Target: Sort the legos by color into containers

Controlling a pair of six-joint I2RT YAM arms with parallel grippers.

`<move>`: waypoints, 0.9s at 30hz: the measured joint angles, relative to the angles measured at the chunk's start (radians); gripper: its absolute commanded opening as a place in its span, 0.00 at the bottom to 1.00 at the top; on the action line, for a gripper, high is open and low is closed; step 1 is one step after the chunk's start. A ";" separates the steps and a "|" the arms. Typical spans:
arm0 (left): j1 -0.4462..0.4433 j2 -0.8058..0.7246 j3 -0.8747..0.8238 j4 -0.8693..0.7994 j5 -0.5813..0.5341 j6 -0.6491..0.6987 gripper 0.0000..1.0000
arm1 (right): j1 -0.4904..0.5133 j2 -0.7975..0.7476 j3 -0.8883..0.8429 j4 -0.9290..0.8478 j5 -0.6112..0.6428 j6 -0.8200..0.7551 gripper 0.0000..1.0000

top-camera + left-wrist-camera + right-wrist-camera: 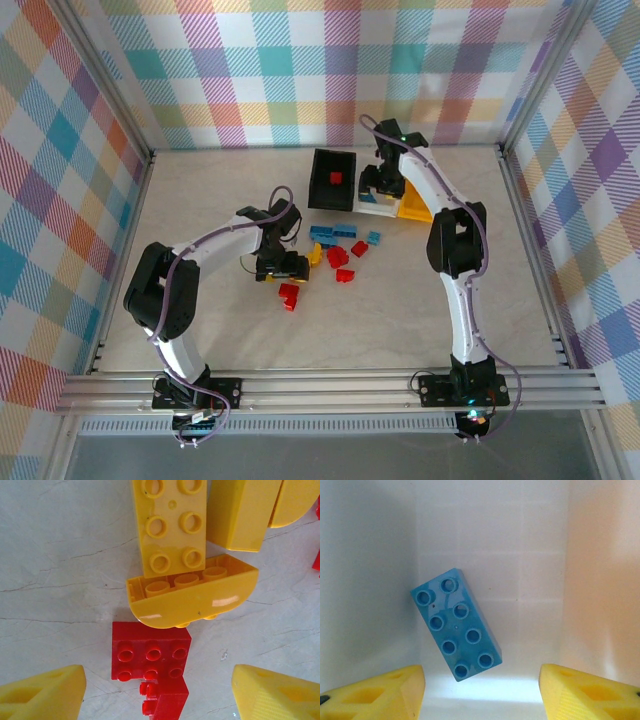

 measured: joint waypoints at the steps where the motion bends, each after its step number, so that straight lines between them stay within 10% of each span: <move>1: 0.000 0.000 0.000 0.000 0.001 0.000 0.77 | 0.000 0.000 -0.002 0.002 0.000 -0.002 0.54; 14: 0.000 0.000 -0.045 0.006 0.007 -0.001 0.77 | 0.006 -0.021 -0.063 0.058 -0.012 -0.021 0.30; 27: 0.000 -0.013 -0.065 0.025 0.003 -0.005 0.77 | 0.026 -0.149 -0.243 0.082 -0.014 -0.037 0.39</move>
